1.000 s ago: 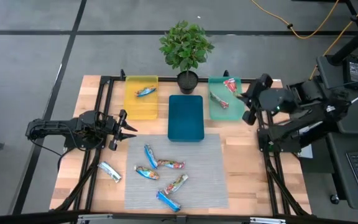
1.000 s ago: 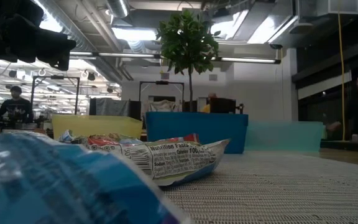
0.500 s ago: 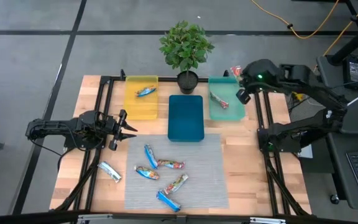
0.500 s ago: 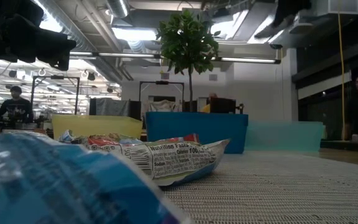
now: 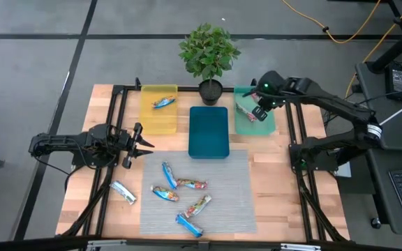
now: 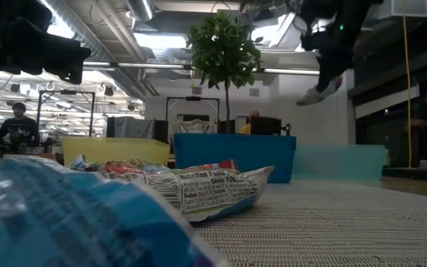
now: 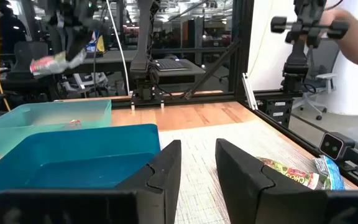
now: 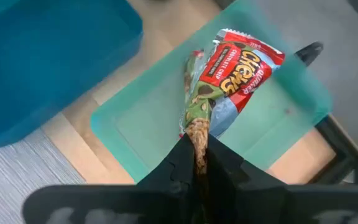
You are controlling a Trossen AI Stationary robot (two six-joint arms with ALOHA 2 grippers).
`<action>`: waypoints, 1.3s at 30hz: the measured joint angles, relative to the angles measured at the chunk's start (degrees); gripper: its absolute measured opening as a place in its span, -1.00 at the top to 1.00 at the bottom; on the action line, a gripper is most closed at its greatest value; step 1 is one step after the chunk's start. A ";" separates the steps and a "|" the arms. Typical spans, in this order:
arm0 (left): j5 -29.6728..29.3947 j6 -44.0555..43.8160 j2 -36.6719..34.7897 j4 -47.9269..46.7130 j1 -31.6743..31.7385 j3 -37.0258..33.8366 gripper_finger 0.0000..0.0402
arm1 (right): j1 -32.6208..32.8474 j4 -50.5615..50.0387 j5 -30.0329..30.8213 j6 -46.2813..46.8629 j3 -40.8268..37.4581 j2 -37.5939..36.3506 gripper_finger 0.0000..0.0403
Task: Pick and place Granola Bars by type
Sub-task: Put the red granola bar into the green bin
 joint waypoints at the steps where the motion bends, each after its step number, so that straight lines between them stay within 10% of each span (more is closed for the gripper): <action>1: -0.02 0.00 -0.01 -0.02 0.01 0.00 0.54 | -0.54 0.64 -0.01 -0.12 -0.94 0.34 0.85; 14: -0.02 0.00 -0.01 0.00 0.01 0.00 0.53 | -4.67 19.79 -0.12 -2.89 -16.36 6.53 0.85; 39: 0.00 0.00 -0.01 0.00 0.01 0.00 0.52 | -14.24 27.73 2.17 -4.13 -17.19 17.53 0.85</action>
